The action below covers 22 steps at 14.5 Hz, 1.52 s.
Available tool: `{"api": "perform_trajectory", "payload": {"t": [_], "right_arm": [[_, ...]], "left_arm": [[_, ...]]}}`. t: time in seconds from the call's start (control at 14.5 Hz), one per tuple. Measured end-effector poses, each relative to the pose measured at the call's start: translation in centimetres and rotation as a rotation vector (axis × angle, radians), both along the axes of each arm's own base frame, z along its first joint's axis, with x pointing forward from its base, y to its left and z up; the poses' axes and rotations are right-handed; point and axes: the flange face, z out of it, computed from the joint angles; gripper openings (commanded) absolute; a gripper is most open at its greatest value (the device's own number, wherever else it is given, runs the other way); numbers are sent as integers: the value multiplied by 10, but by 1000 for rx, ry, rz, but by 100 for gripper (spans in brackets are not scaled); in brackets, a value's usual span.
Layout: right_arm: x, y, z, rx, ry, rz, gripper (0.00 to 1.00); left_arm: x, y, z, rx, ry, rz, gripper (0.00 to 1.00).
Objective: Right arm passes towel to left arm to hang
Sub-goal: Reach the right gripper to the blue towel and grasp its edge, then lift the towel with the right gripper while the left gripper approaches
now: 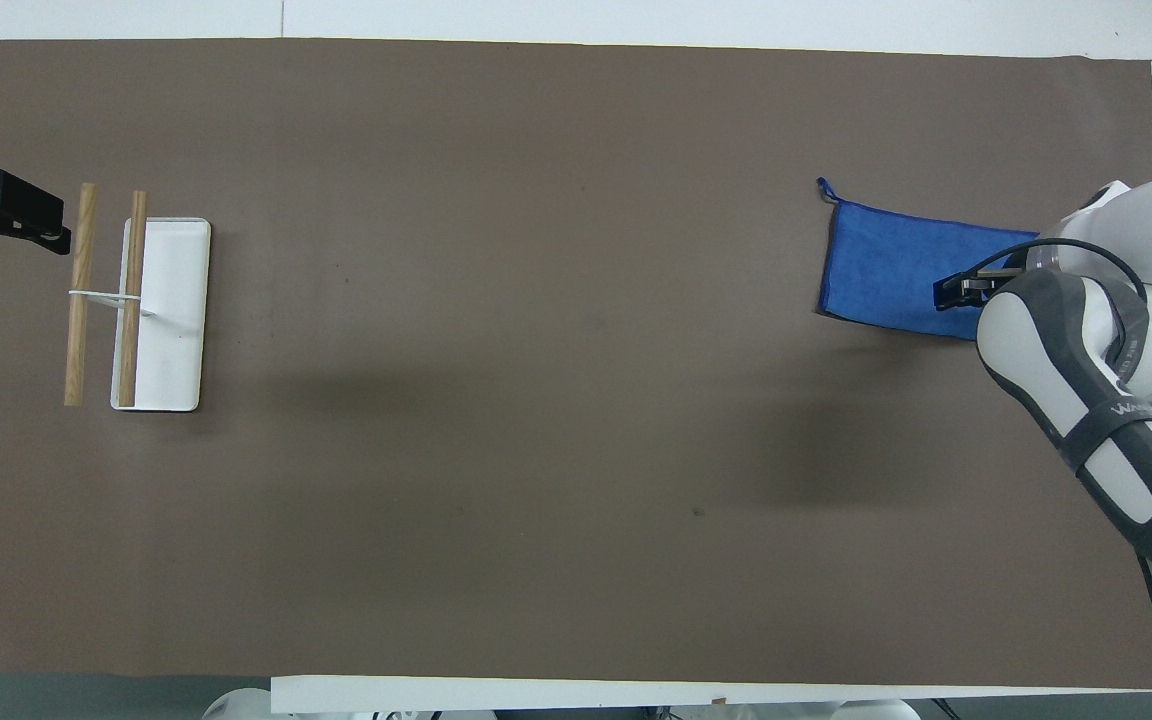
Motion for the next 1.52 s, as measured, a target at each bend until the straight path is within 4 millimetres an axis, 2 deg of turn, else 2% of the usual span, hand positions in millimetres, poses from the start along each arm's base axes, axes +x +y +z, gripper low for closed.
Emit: {"api": "perform_trajectory", "payload": {"t": [0.14, 0.55, 0.62, 0.76, 0.9, 1.11, 1.18, 1.52], "right_arm": [[0, -2, -6, 1, 7, -3, 78], [-8, 10, -19, 8, 34, 14, 75], [-9, 11, -21, 8, 32, 14, 70], [-11, 11, -24, 7, 26, 15, 54], [-11, 11, -20, 7, 19, 15, 30], [-11, 16, -18, 7, 16, 23, 4], [-11, 19, -18, 7, 16, 29, 0], [-8, 25, -12, 11, 40, 39, 0]], "left_arm": [[0, 0, 0, 0, 0, 0, 100], [0, 0, 0, 0, 0, 0, 100], [0, 0, 0, 0, 0, 0, 100], [0, 0, 0, 0, 0, 0, 100], [0, 0, 0, 0, 0, 0, 100], [0, 0, 0, 0, 0, 0, 100], [0, 0, 0, 0, 0, 0, 100], [0, 0, 0, 0, 0, 0, 100]]}}
